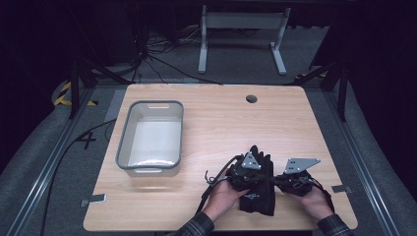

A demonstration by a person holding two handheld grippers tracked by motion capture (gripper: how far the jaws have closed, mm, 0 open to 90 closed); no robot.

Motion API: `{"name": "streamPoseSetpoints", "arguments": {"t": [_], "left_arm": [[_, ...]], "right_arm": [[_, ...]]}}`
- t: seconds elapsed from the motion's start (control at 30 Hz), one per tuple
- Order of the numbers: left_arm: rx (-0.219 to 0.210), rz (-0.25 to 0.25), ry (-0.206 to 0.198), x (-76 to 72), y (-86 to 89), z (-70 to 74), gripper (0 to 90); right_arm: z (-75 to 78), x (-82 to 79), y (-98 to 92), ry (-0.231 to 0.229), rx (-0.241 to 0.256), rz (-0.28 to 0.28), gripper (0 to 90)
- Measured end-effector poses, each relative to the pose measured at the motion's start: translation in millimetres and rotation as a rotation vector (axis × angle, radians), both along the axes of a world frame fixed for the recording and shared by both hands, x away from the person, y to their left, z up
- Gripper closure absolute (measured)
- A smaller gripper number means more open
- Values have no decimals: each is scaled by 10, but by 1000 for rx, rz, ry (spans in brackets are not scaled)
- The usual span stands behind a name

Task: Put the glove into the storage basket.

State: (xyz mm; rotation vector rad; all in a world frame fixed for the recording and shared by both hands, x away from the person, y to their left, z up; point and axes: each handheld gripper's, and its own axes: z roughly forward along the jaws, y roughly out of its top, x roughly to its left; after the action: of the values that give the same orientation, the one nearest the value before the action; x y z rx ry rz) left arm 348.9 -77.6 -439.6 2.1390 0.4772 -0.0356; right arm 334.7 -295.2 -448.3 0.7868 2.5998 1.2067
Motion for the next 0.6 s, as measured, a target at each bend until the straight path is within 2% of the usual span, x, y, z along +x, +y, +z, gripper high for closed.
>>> {"name": "streamPoseSetpoints", "arguments": {"t": [0.07,0.13,0.27,0.37,0.43,0.53,0.6], "left_arm": [[26,-24,-8,-32,-77,-55,895],[46,-34,-12,-49,-129,-98,895],[62,-45,-1,-33,-175,-160,894],[65,-44,3,-51,-186,-159,893],[51,-46,-14,-60,-167,-115,884],[55,-25,-30,-71,-55,-17,877],[67,10,-35,-69,60,34,877]], "right_arm": [[-7,24,-79,-5,-24,-40,900],[24,37,-186,-12,-18,-77,900],[103,18,-347,-29,18,-113,900],[129,1,-378,-36,30,-114,900],[143,-20,-373,-33,44,-99,900],[121,-59,-318,-19,40,-62,900],[89,-90,-280,-7,20,-41,900]]}}
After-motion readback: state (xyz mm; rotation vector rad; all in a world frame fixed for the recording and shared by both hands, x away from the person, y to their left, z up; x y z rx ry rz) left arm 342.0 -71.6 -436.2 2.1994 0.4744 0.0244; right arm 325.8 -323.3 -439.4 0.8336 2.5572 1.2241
